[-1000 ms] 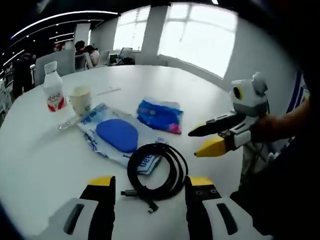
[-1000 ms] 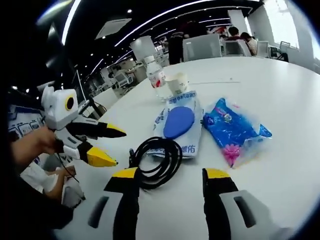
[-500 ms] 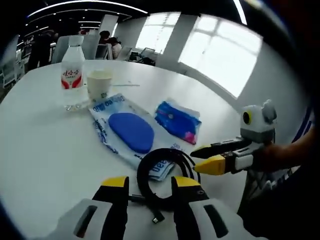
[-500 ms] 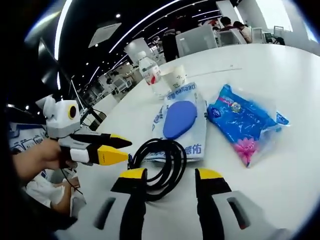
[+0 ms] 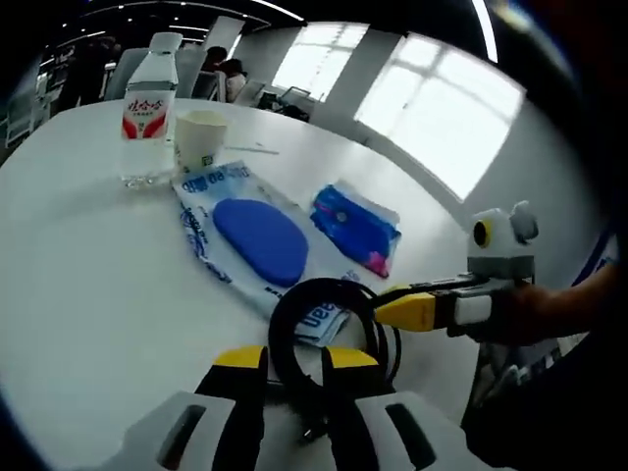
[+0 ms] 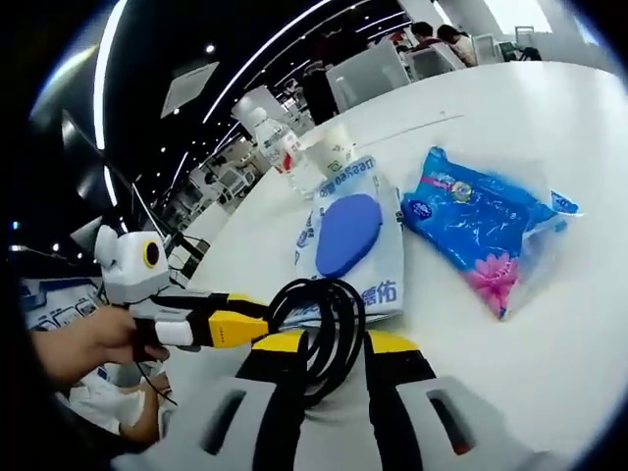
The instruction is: Arrange the tabletop items into an orderly group along one side of the table until the central work area is clear of visible clutter.
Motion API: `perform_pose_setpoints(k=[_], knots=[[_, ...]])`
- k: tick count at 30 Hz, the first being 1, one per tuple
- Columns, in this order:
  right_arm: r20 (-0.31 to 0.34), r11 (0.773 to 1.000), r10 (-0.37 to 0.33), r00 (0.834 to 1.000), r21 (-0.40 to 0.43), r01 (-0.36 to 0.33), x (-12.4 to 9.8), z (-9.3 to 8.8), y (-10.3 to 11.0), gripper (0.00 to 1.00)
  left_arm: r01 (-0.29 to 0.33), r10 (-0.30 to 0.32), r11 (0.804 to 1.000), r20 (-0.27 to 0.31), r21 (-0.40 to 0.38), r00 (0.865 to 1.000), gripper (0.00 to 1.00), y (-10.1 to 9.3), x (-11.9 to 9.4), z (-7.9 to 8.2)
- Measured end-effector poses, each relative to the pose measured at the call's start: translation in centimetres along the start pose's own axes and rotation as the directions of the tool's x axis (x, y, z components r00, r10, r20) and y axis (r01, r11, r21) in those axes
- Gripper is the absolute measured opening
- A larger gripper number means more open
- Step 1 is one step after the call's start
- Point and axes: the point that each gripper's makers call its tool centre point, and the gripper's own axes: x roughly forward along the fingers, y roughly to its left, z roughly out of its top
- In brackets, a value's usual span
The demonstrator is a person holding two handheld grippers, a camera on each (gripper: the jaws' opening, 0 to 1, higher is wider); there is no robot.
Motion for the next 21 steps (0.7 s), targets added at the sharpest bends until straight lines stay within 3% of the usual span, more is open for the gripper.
perform_pose_setpoints(k=[10, 15, 21], knots=[[-0.020, 1.000, -0.011, 1.000, 0.011, 0.012, 0.3, -0.6, -0.4, 0.13, -0.003, 0.003, 1.000, 0.013, 0.003, 1.000, 0.11, -0.1, 0.4, -0.1], [-0.025, 1.000, -0.009, 1.000, 0.006, 0.009, 0.3, -0.7, -0.4, 0.10, -0.014, 0.014, 1.000, 0.016, 0.001, 1.000, 0.04, 1.0, 0.8, -0.2], [-0.018, 0.999, -0.005, 1.000, 0.045, 0.006, -0.1, -0.4, -0.4, 0.02, -0.007, 0.008, 1.000, 0.023, -0.023, 1.000, 0.02, 1.5, 1.0, -0.5]])
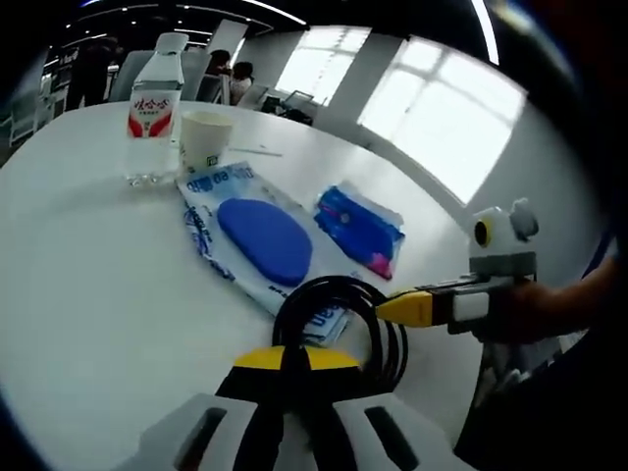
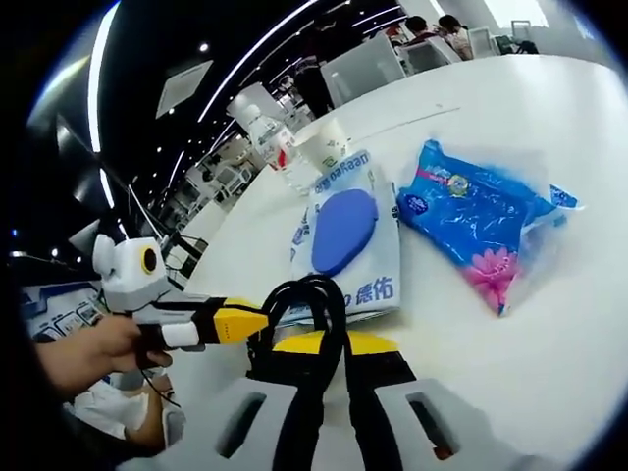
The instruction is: Arrange the tabletop items into an orderly group along one side of the table until the central work area is clear of visible clutter.
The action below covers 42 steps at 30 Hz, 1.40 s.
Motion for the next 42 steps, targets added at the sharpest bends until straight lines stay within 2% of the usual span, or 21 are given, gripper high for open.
perform_pose_setpoints(k=[5, 15, 21, 28, 34, 42], knots=[[-0.004, 1.000, 0.009, 1.000, 0.007, -0.009, -0.1, -0.2, 0.3, 0.02, 0.001, -0.001, 1.000, 0.002, 0.001, 1.000, 0.02, -0.1, -0.2, -0.4], [0.027, 0.999, 0.046, 0.999, 0.005, -0.046, -1.0, 0.2, 1.9, 0.01, -0.012, 0.012, 1.000, 0.016, -0.010, 1.000, 0.01, -0.8, -1.7, -0.5], [0.041, 0.998, 0.059, 0.997, 0.006, -0.060, -1.9, 0.3, 2.5, 0.01, -0.010, 0.010, 1.000, 0.024, -0.023, 1.000, 0.00, -1.9, -2.6, -0.5], [0.038, 0.998, 0.065, 0.997, 0.022, -0.065, -2.7, -0.4, 2.6, 0.01, 0.000, 0.000, 0.999, -0.015, -0.040, 1.000, 0.00, -3.4, -3.2, -1.4], [0.026, 0.998, 0.059, 0.998, 0.033, -0.060, -3.5, -1.3, 2.4, 0.01, 0.006, -0.007, 1.000, -0.042, -0.017, 0.999, 0.00, -4.8, -3.6, -1.9], [0.019, 1.000, 0.011, 1.000, 0.020, -0.011, -4.0, -2.4, 1.3, 0.01, 0.024, -0.024, 1.000, -0.062, -0.005, 0.998, 0.01, -5.5, -3.0, -2.1]])
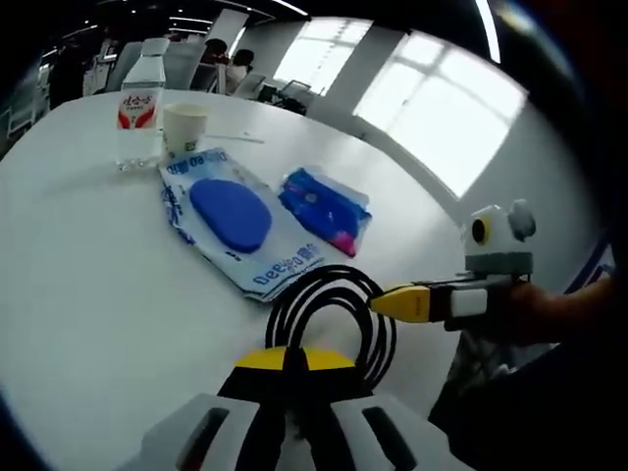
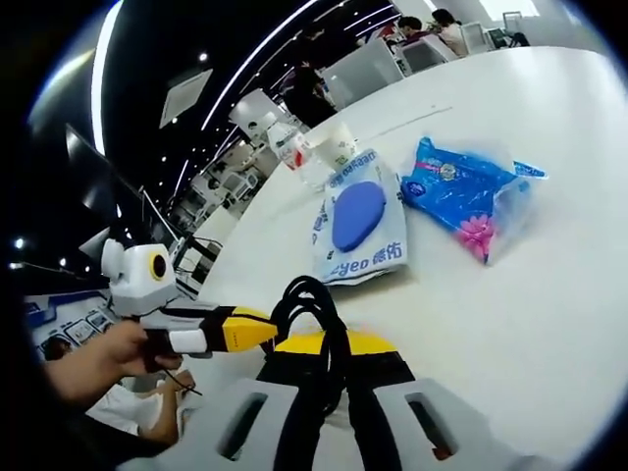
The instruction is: Arrange the tabletop items into an orderly group along one side of the table until the central work area is clear of visible clutter.
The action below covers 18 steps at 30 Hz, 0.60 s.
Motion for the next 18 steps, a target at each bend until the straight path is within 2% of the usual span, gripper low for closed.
perform_pose_setpoints(k=[13, 18], knots=[[-0.024, 0.998, -0.060, 0.998, -0.005, 0.060, 0.2, -0.7, -1.7, 0.02, 0.022, -0.021, 0.999, -0.027, 0.028, 0.999, 0.01, 0.5, 1.7, -0.1], [-0.029, 0.996, -0.078, 0.997, -0.037, 0.077, 0.4, -0.9, -2.1, 0.02, 0.019, -0.017, 0.998, -0.040, 0.052, 0.999, 0.01, 0.9, 2.0, -0.4]])
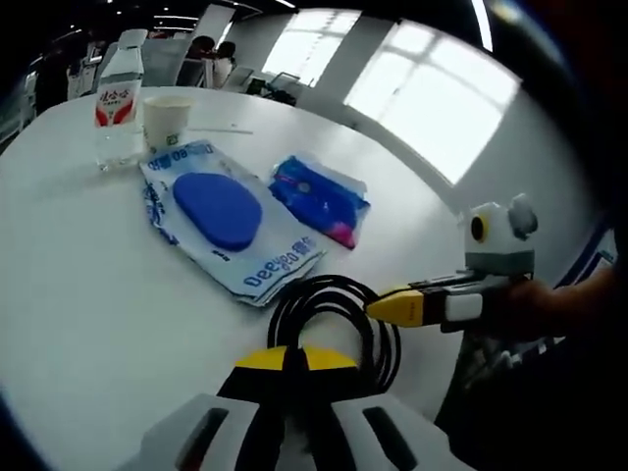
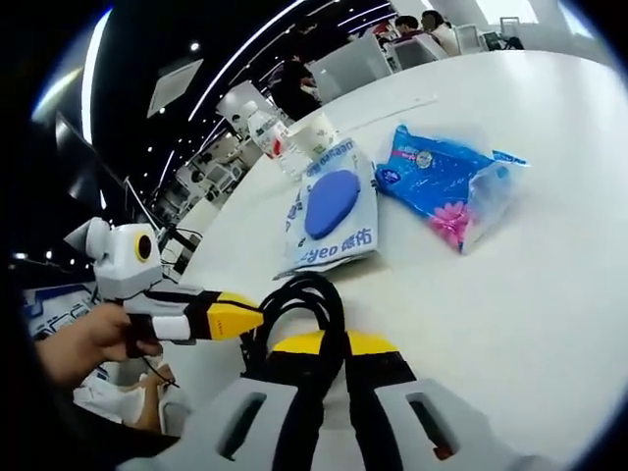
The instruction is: Arrange the tabletop items into an orderly group along one side of the table until the central work area is clear of visible clutter.
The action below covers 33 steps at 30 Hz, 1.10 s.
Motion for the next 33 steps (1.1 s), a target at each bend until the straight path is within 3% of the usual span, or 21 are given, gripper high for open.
perform_pose_setpoints(k=[13, 18, 21, 24, 33], knots=[[0.003, 0.996, -0.046, 0.999, -0.074, 0.046, -0.5, -0.2, -0.7, 0.04, 0.019, -0.020, 0.999, 0.033, 0.040, 0.999, 0.06, -0.3, -0.8, 1.2], [0.013, 0.994, -0.082, 0.997, -0.067, 0.082, -0.7, -0.1, -1.4, 0.04, 0.016, -0.018, 0.998, 0.037, 0.059, 0.999, 0.10, 0.5, -0.7, 1.7], [0.029, 0.996, -0.073, 0.997, -0.051, 0.075, -1.1, 0.2, -1.3, 0.03, 0.009, -0.012, 0.997, 0.043, 0.079, 0.999, 0.13, 0.9, -0.7, 2.1], [0.050, 0.993, -0.071, 0.996, -0.089, 0.075, -1.4, 0.8, -0.8, 0.03, -0.002, -0.005, 0.992, 0.060, 0.124, 0.998, 0.16, 1.2, -1.0, 2.9], [0.091, 0.992, -0.042, 0.995, -0.113, 0.053, -2.3, 1.9, 0.6, 0.12, -0.027, 0.014, 0.985, 0.074, 0.172, 0.997, 0.21, 2.6, -1.5, 4.8]])
